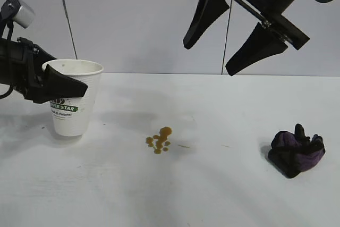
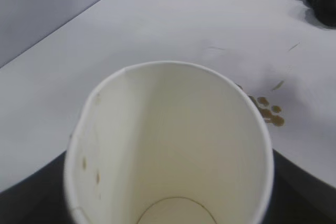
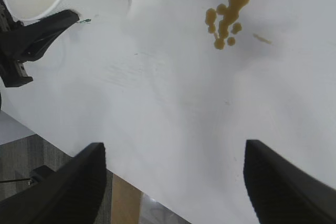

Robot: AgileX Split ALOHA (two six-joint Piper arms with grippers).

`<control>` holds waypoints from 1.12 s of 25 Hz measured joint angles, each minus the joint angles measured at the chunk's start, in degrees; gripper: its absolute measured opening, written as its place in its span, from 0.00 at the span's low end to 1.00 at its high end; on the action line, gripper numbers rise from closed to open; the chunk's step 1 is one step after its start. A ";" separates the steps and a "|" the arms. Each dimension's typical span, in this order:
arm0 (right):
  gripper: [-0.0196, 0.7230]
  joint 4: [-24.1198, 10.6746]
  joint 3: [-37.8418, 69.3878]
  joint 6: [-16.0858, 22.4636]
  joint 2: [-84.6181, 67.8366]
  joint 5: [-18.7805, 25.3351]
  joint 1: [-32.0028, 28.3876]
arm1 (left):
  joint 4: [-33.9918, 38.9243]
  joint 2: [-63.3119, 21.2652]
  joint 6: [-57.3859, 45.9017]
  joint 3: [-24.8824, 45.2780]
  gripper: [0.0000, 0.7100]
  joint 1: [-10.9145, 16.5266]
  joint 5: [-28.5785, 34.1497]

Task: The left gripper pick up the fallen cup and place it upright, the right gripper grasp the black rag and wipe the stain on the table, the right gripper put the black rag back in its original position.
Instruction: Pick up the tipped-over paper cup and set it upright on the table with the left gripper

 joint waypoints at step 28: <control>0.70 0.00 0.00 -0.12 0.00 -0.69 0.00 | 0.00 5.44 12.60 -0.21 0.83 0.00 6.98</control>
